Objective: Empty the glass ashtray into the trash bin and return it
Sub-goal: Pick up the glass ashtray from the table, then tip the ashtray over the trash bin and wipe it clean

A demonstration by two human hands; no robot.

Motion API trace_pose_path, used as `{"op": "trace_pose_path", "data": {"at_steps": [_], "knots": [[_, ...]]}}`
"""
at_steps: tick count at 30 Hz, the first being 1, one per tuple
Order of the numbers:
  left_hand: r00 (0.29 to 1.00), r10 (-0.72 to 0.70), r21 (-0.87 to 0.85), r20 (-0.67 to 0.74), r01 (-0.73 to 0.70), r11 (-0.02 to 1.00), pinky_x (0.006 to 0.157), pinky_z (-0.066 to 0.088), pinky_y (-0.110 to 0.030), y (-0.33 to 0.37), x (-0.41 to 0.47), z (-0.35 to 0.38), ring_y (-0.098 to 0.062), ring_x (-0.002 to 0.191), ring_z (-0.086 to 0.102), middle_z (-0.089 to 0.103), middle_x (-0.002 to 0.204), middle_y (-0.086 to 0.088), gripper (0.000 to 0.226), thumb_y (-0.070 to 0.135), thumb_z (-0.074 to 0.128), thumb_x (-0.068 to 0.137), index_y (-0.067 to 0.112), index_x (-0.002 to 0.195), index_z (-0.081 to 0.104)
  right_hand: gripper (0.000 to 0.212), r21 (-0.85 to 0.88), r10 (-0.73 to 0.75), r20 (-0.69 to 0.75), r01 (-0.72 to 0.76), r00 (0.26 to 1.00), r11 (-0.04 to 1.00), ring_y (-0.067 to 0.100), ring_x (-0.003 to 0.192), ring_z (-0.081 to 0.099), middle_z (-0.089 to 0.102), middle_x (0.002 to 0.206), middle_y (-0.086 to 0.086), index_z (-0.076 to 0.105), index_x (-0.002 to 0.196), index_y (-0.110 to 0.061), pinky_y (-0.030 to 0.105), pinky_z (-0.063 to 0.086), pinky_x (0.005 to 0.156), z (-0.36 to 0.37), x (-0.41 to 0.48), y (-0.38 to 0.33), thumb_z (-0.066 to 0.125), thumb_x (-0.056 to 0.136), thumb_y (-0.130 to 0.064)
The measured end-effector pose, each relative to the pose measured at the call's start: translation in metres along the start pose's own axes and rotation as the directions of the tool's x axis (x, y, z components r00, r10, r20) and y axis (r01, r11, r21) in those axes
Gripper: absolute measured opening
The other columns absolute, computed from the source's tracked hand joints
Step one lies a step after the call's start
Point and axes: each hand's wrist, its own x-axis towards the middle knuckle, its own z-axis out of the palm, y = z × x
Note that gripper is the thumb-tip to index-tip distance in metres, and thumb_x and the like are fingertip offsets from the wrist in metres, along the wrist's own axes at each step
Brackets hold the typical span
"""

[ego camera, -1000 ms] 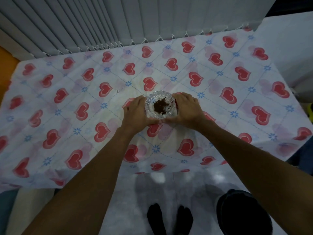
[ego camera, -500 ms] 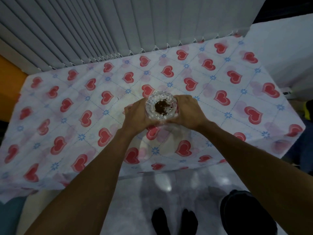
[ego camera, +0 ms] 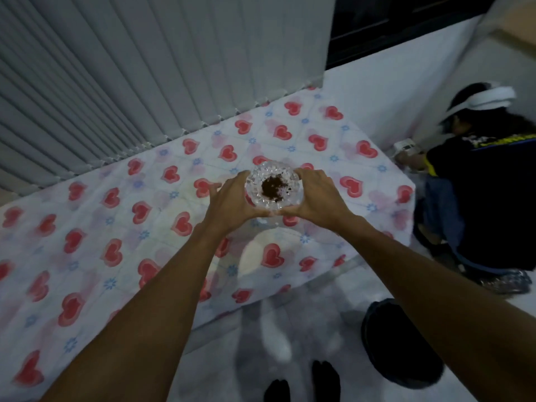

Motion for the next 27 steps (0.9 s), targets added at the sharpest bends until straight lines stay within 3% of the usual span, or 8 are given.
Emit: {"op": "trace_pose_path", "data": {"at_steps": [4, 10, 15, 18, 20, 22, 25, 27], "knots": [[0.992, 0.103, 0.023, 0.075, -0.105, 0.994, 0.114, 0.034, -0.055, 0.033, 0.000, 0.023, -0.019, 0.133, 0.055, 0.063, 0.140, 0.007, 0.112, 0.078, 0.085, 0.052, 0.031, 0.145, 0.045, 0.088, 0.003, 0.085, -0.077, -0.085, 0.993, 0.996, 0.022, 0.114, 0.062, 0.072, 0.126, 0.004, 0.063, 0.138, -0.016, 0.032, 0.041, 0.097, -0.026, -0.046, 0.010, 0.088, 0.070, -0.067], [0.955, 0.252, 0.015, 0.153, -0.258, 0.966, 0.119, 0.025, -0.051, 0.083, -0.019, 0.059, -0.024, 0.139, 0.047, 0.058, 0.147, 0.000, 0.108, 0.065, 0.090, 0.063, 0.024, 0.151, 0.042, 0.097, -0.017, 0.268, -0.178, -0.275, 0.947, 0.961, 0.032, 0.120, 0.062, 0.069, 0.131, 0.009, 0.060, 0.140, -0.014, 0.045, 0.045, 0.104, -0.044, -0.118, 0.029, 0.083, 0.067, -0.074], [0.895, 0.378, -0.020, 0.237, -0.384, 0.923, 0.112, 0.029, -0.048, 0.125, -0.041, 0.089, -0.017, 0.128, 0.056, 0.065, 0.133, 0.009, 0.098, 0.071, 0.087, 0.059, 0.031, 0.140, 0.050, 0.091, -0.033, 0.361, -0.270, -0.383, 0.893, 0.923, 0.027, 0.114, 0.063, 0.073, 0.122, 0.004, 0.065, 0.135, -0.018, 0.038, 0.043, 0.098, -0.057, -0.183, 0.039, 0.087, 0.065, -0.072], [0.851, 0.442, -0.061, 0.283, -0.444, 0.894, 0.110, 0.031, -0.048, 0.153, -0.061, 0.112, -0.017, 0.128, 0.056, 0.065, 0.134, 0.009, 0.098, 0.070, 0.087, 0.060, 0.030, 0.141, 0.050, 0.101, -0.018, 0.475, -0.297, -0.503, 0.828, 0.864, 0.027, 0.116, 0.064, 0.071, 0.124, -0.002, 0.063, 0.134, -0.025, 0.043, 0.050, 0.101, -0.061, -0.223, 0.053, 0.079, 0.057, -0.089], [0.825, 0.482, -0.099, 0.296, -0.476, 0.874, 0.105, 0.032, -0.043, 0.169, -0.076, 0.129, -0.016, 0.126, 0.057, 0.065, 0.133, 0.010, 0.097, 0.072, 0.086, 0.060, 0.031, 0.140, 0.051, 0.102, -0.009, 0.529, -0.303, -0.557, 0.793, 0.830, 0.024, 0.112, 0.067, 0.071, 0.119, -0.008, 0.061, 0.131, -0.030, 0.044, 0.055, 0.094, -0.065, -0.251, 0.065, 0.072, 0.054, -0.097], [0.810, 0.487, -0.121, 0.326, -0.475, 0.872, 0.099, 0.033, -0.036, 0.182, -0.087, 0.149, -0.015, 0.123, 0.059, 0.066, 0.132, 0.012, 0.098, 0.074, 0.086, 0.057, 0.033, 0.139, 0.053, 0.095, -0.011, 0.524, -0.325, -0.557, 0.787, 0.830, 0.019, 0.109, 0.068, 0.071, 0.116, -0.011, 0.063, 0.130, -0.030, 0.041, 0.054, 0.093, -0.074, -0.279, 0.068, 0.076, 0.059, -0.092], [0.775, 0.513, -0.171, 0.369, -0.486, 0.857, 0.106, 0.044, -0.046, 0.201, -0.101, 0.179, -0.014, 0.120, 0.062, 0.067, 0.128, 0.014, 0.103, 0.083, 0.083, 0.051, 0.036, 0.138, 0.053, 0.097, 0.001, 0.556, -0.361, -0.596, 0.748, 0.803, 0.013, 0.110, 0.067, 0.070, 0.117, -0.015, 0.062, 0.131, -0.033, 0.039, 0.054, 0.096, -0.078, -0.318, 0.076, 0.074, 0.058, -0.095], [0.747, 0.539, -0.160, 0.389, -0.521, 0.838, 0.110, 0.039, -0.050, 0.216, -0.113, 0.194, -0.014, 0.124, 0.059, 0.066, 0.131, 0.013, 0.103, 0.079, 0.084, 0.052, 0.035, 0.140, 0.051, 0.103, 0.012, 0.602, -0.351, -0.640, 0.717, 0.768, 0.013, 0.113, 0.066, 0.068, 0.121, -0.017, 0.058, 0.134, -0.034, 0.042, 0.055, 0.097, -0.075, -0.342, 0.090, 0.069, 0.055, -0.099]]}}
